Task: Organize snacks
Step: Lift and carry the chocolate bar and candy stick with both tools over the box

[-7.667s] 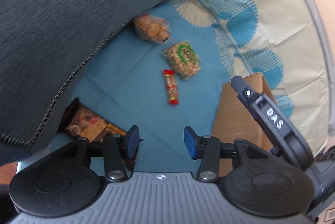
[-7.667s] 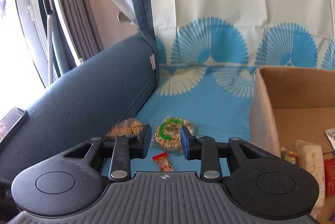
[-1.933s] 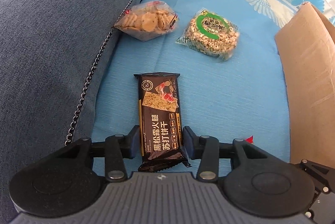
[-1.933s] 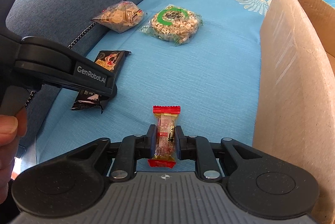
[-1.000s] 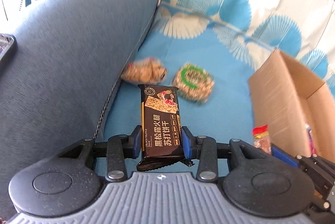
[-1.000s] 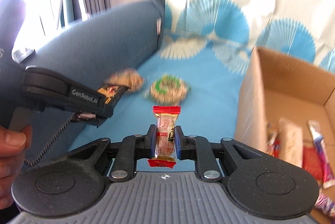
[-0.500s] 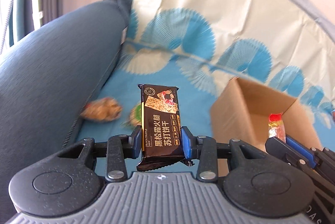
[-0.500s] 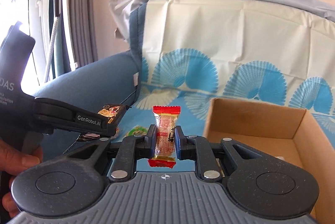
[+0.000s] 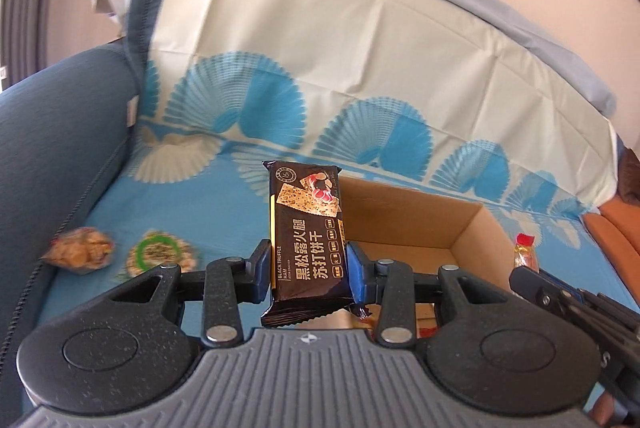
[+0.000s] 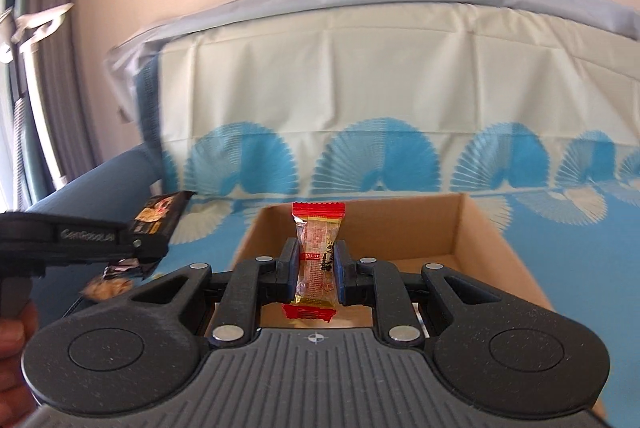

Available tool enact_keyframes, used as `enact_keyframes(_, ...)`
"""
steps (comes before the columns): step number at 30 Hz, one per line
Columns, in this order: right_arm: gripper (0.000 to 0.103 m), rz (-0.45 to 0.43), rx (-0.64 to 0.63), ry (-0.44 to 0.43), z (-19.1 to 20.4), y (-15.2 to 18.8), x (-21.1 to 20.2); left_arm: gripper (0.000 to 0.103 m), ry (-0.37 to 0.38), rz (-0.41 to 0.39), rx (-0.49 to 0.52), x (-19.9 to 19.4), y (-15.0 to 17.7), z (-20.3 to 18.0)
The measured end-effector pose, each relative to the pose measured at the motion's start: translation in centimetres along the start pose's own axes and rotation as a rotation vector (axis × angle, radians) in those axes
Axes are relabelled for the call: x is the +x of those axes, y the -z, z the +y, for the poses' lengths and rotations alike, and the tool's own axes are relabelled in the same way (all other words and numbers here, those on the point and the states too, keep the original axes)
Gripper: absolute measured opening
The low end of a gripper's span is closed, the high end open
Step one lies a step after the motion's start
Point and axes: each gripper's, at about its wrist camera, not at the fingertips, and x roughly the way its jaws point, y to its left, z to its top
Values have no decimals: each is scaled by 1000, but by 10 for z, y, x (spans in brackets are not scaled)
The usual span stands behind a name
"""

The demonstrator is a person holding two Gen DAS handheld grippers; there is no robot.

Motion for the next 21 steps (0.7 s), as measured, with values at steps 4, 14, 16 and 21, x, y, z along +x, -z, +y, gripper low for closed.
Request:
enact_keyframes(4,19,-2,81,101,-31,2,0,42,52,-1,103,10,7,-38)
enact_keyframes(14,19,1,173,249,-62,6,2,42,148,-52,280,16,23,-87)
enact_keyframes(16,19,-2,165,258,-61,6,3,42,159,-44,280,18,24,-89)
enact_keyframes(21,19,0,160,272,-58,5,7,42,179,-35,280,21,27,-92)
